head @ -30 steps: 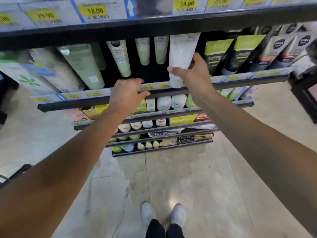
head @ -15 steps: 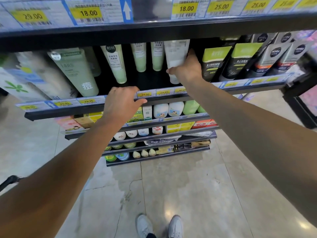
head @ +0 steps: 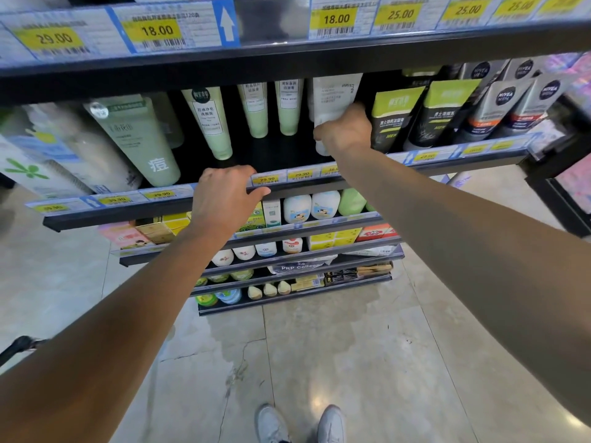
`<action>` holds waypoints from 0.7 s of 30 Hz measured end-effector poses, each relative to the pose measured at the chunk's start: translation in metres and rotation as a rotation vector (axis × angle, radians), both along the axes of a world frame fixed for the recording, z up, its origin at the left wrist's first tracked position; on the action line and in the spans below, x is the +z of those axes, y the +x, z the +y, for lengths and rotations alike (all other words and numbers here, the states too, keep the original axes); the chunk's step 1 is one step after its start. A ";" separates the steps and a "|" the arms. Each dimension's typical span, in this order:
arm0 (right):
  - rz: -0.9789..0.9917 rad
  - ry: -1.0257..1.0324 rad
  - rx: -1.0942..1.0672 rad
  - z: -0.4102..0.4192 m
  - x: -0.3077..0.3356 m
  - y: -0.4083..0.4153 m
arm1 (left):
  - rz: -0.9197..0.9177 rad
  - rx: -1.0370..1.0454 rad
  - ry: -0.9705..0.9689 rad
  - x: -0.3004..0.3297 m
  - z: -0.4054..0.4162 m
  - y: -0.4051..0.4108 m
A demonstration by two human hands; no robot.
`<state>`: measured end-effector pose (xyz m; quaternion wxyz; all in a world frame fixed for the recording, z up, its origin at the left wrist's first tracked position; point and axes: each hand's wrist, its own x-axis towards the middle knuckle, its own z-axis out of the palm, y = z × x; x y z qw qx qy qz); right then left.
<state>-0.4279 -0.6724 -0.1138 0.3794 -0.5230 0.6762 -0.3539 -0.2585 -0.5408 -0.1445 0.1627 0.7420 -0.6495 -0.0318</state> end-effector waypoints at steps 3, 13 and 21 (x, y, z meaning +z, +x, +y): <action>0.012 -0.004 -0.010 -0.004 0.001 0.002 | 0.007 0.008 -0.010 -0.002 0.000 0.001; 0.067 -0.019 -0.010 -0.005 -0.003 0.006 | 0.019 0.020 0.008 -0.002 0.000 0.000; 0.079 -0.011 -0.010 -0.012 -0.006 0.009 | 0.021 0.029 0.028 0.001 0.001 -0.002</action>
